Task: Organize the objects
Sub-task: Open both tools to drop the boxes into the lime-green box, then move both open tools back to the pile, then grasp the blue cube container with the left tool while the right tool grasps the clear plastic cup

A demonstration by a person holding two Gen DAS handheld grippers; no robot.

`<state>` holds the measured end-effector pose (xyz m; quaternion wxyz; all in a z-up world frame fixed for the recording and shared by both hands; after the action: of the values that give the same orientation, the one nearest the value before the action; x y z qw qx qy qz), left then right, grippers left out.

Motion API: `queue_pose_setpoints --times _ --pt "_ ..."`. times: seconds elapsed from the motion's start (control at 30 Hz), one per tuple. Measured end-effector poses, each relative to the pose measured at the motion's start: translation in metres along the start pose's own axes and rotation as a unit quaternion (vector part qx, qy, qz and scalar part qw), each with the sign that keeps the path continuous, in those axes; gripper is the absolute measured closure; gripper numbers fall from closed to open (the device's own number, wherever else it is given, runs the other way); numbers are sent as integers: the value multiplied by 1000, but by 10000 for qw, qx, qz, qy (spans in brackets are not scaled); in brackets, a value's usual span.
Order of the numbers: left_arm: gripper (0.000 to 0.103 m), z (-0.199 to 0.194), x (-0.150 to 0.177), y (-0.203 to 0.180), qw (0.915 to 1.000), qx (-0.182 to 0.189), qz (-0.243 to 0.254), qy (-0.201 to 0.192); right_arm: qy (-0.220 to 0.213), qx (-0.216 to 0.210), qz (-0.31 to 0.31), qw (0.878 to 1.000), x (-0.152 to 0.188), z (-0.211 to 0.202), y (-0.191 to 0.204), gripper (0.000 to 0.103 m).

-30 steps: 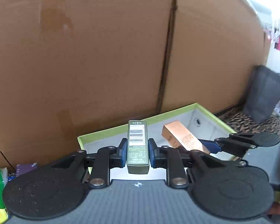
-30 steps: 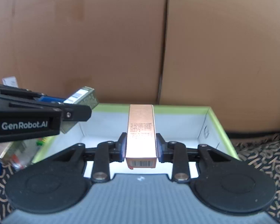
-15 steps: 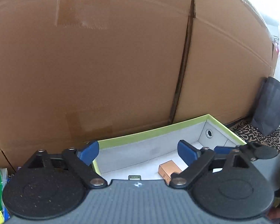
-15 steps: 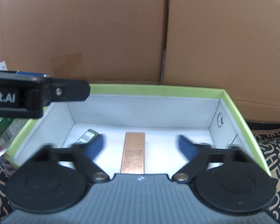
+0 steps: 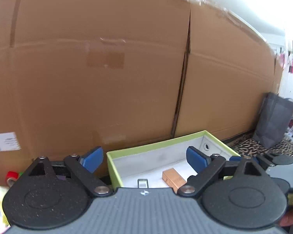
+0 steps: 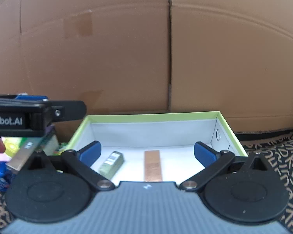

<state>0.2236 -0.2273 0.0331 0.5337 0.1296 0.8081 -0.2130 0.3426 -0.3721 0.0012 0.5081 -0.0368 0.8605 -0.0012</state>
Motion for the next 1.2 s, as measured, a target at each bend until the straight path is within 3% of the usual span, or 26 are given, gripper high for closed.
queue_pose_setpoints --times 0.13,0.23,0.37,0.5,0.6,0.73,0.83,1.03,1.13,1.17,1.2 --pt "7 -53 15 29 9990 -63 -433 -88 289 -168 412 9986 3 -10 22 0" --pt "6 -91 33 60 9967 -285 -757 -63 180 -543 608 9965 5 -30 37 0" --pt "6 -134 64 99 9942 -705 -814 35 286 -462 546 9970 60 -113 93 0" --pt "6 -162 95 130 9926 -882 -826 133 539 -895 349 9939 94 -109 138 0" --pt "6 -176 111 146 9904 -884 -1046 208 500 -1212 407 9905 118 -115 177 0" --pt "6 -174 118 167 9878 -1041 -1122 282 27 -1350 54 9908 149 -152 201 0" --pt "6 -157 118 173 9865 -1228 -1049 277 -4 -1280 -687 9894 157 -161 217 0" --pt "7 -108 113 180 9813 -1459 -1224 288 -4 -1034 -900 9906 165 -175 228 0" --pt "18 -85 112 183 9808 -1500 -1164 444 34 -911 -939 9914 170 -179 225 0" --pt "30 -81 114 185 9807 -1559 -1059 520 40 -878 -946 9916 170 -180 224 0" --pt "30 -79 114 187 9813 -1563 -974 560 20 -830 -943 9921 171 -180 222 0"
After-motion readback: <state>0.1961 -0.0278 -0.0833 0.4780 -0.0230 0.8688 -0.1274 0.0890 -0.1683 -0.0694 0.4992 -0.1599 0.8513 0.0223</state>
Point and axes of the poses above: each gripper's, at about its wrist camera, not at the fingertips, and z roughly the way its jaws point, y to its left, x to its underside, the point moved 7 cm from there along z, roughly the way its jaws point, and after that the axes turned 7 degrees about -z, right-handed, at the moved point
